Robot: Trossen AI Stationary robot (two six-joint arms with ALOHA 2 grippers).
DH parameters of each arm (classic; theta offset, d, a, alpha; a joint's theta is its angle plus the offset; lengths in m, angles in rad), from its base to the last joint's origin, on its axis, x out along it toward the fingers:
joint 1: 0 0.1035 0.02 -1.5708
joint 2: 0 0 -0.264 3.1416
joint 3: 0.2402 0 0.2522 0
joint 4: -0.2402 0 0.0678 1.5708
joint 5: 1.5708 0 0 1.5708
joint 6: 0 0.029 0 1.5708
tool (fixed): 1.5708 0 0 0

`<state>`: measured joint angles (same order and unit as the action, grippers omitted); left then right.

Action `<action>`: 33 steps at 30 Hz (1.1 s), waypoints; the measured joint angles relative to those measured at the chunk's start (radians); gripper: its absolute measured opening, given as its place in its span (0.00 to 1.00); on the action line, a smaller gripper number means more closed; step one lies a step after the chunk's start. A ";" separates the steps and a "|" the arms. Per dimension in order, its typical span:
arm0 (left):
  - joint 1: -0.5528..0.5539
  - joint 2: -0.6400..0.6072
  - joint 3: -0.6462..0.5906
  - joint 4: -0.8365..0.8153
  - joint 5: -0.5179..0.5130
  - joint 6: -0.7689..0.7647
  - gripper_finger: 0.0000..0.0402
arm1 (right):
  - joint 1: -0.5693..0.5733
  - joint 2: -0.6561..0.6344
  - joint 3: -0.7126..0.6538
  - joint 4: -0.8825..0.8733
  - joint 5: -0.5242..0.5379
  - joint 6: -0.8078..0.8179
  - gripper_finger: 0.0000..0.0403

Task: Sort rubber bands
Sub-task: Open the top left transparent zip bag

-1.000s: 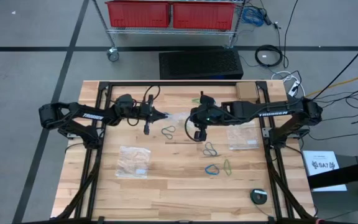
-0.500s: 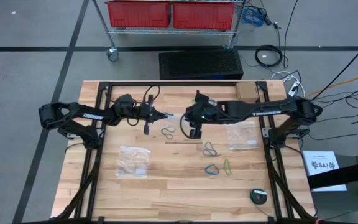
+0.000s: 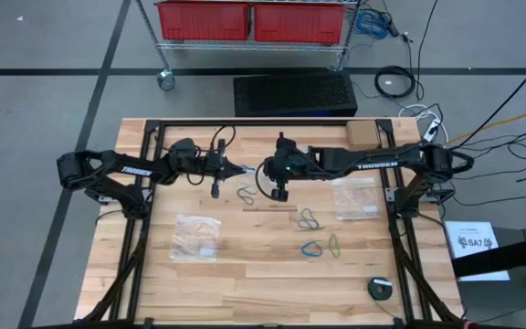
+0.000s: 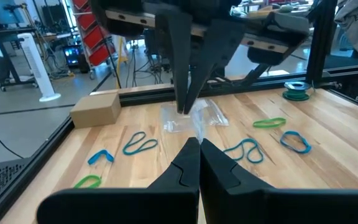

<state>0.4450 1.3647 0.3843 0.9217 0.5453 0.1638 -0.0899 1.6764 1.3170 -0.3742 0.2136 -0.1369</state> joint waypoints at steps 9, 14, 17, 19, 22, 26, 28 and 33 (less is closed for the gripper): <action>0.000 0.000 0.000 -0.012 0.000 0.000 0.00 | 0.012 0.002 0.000 0.005 0.032 0.009 0.00; 0.000 0.000 0.000 -0.015 0.000 0.000 0.00 | 0.032 0.002 0.000 0.005 0.055 0.010 0.00; 0.000 0.000 0.000 -0.015 0.000 0.000 0.00 | 0.041 0.002 0.000 0.004 0.055 0.012 0.00; 0.000 0.000 0.000 -0.015 0.000 0.000 0.00 | 0.040 0.002 0.000 0.003 0.055 0.012 0.00; 0.000 0.000 0.000 -0.015 0.000 0.000 0.00 | 0.034 0.002 0.000 0.002 0.071 0.012 0.00; 0.000 0.000 0.000 -0.015 0.000 0.000 0.00 | 0.024 0.002 0.000 0.002 0.069 0.008 0.00; 0.000 0.000 0.000 -0.015 0.000 0.000 0.00 | 0.024 0.002 0.000 -0.001 0.069 0.008 0.00; 0.000 0.000 0.000 -0.015 0.000 0.000 0.00 | 0.024 0.002 0.000 -0.004 0.029 0.014 0.00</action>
<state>0.4448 1.3647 0.3843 0.9062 0.5452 0.1642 -0.0655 1.6783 1.3170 -0.3779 0.2423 -0.1230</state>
